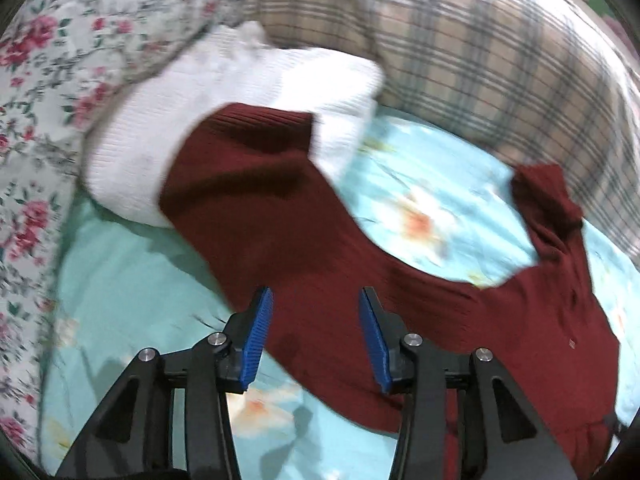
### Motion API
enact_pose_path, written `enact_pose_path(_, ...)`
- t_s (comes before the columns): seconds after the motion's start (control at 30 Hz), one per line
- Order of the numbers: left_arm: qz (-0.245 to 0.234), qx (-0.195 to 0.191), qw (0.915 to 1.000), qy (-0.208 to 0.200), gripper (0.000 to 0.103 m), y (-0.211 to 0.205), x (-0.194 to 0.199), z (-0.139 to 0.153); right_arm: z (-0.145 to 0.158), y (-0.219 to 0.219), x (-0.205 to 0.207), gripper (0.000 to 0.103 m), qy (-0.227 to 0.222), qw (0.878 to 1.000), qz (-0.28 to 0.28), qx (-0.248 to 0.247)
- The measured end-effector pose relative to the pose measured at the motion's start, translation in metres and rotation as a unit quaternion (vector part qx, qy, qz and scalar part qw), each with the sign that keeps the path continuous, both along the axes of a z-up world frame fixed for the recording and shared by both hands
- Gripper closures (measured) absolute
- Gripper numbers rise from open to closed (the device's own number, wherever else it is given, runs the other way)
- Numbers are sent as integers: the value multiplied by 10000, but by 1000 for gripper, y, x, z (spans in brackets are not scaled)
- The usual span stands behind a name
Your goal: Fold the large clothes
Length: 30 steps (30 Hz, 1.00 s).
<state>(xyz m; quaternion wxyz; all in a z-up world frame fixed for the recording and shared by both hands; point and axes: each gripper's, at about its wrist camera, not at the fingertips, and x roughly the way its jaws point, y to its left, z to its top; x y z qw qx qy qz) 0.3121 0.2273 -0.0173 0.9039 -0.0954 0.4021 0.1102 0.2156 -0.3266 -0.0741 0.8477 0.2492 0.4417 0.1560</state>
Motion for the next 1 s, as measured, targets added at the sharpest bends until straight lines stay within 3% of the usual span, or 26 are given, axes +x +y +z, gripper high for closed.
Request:
enact_pose_path(0.27, 179, 805, 9961, -305, 40, 22, 29, 9, -25, 47, -7, 68, 348, 9980, 461, 238)
enact_pose_path(0.5, 315, 1590, 9867, -145, 39, 31, 73, -1, -28, 60, -9, 68, 446, 9970, 588, 230)
enact_pose_path(0.53, 265, 1571, 9871, -145, 42, 32, 76, -2, -28, 60, -9, 68, 456, 9970, 581, 209)
enact_pose_path(0.57, 208, 1563, 9874, -157, 55, 32, 79, -2, -28, 60, -8, 68, 458, 9971, 574, 200)
enact_pose_path(0.63, 60, 1455, 9891, -199, 71, 32, 80, 1, -27, 59, -8, 68, 462, 9973, 535, 182)
enact_pose_path(0.67, 12, 1368, 9903, -243, 89, 33, 78, 4, -26, 58, -8, 68, 463, 9974, 524, 189)
enact_pose_path(0.7, -65, 1208, 9922, -288, 96, 35, 76, 7, -26, 58, -8, 68, 460, 9975, 509, 198)
enact_pose_path(0.87, -229, 527, 9960, -684, 99, 37, 59, 22, -23, 61, -9, 68, 398, 9974, 560, 207)
enact_pose_path(1.0, -506, -227, 9936, -983, 99, 17, 37, 36, -15, 64, -13, 68, 266, 9974, 611, 278)
